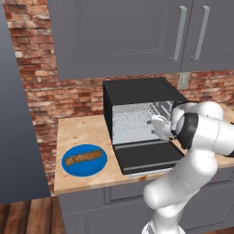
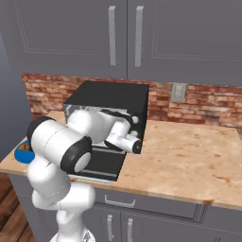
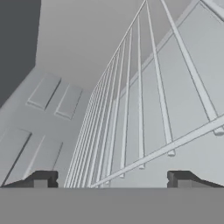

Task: Pull the toaster oven rack outwards. Pick up the baguette from the plate and place it on the toaster oven rack. Close the toaster oven door fully and set the temperature to the lowest setting.

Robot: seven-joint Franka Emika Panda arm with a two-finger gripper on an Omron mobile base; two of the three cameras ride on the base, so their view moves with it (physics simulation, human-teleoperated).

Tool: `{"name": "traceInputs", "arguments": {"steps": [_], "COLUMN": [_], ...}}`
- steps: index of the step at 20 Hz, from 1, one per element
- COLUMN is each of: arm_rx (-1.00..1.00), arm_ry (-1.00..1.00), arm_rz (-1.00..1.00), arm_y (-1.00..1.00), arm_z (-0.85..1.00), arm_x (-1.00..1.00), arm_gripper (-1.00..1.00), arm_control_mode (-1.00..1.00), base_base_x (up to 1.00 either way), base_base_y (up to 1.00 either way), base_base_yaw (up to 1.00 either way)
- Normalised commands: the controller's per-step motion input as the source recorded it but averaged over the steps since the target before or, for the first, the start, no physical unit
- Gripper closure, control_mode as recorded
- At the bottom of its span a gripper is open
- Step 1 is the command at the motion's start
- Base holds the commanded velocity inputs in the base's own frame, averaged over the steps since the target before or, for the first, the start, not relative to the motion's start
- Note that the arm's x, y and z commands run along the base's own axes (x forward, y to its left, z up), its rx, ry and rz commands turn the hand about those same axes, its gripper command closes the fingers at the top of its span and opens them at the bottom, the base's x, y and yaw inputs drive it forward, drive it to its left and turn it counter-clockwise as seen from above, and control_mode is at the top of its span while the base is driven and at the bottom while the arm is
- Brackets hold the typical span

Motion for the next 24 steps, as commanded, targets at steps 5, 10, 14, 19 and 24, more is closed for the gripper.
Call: {"name": "traceInputs", "arguments": {"steps": [5, 10, 14, 19, 24], "arm_rx": [0.02, 0.0, 0.0, 0.03, 0.03], "arm_ry": [0.0, 0.0, 0.0, 0.04, 0.25], "arm_rz": [-0.03, -0.03, -0.02, 0.0, 0.0], "arm_y": [0.02, 0.02, 0.06, 0.0, 0.0], "arm_z": [-0.14, -0.21, -0.25, -0.25, -0.17], "arm_x": [0.37, 0.36, 0.37, 0.09, -0.12], "arm_gripper": [-1.0, -1.0, 1.0, 1.0, 1.0], "arm_control_mode": [-1.0, -1.0, -1.0, -1.0, -1.0], "base_base_x": [0.0, 0.0, 0.0, 0.0, 0.0], "base_base_y": [0.0, 0.0, 0.0, 0.0, 0.0], "base_base_yaw": [0.0, 0.0, 0.0, 0.0, 0.0]}}
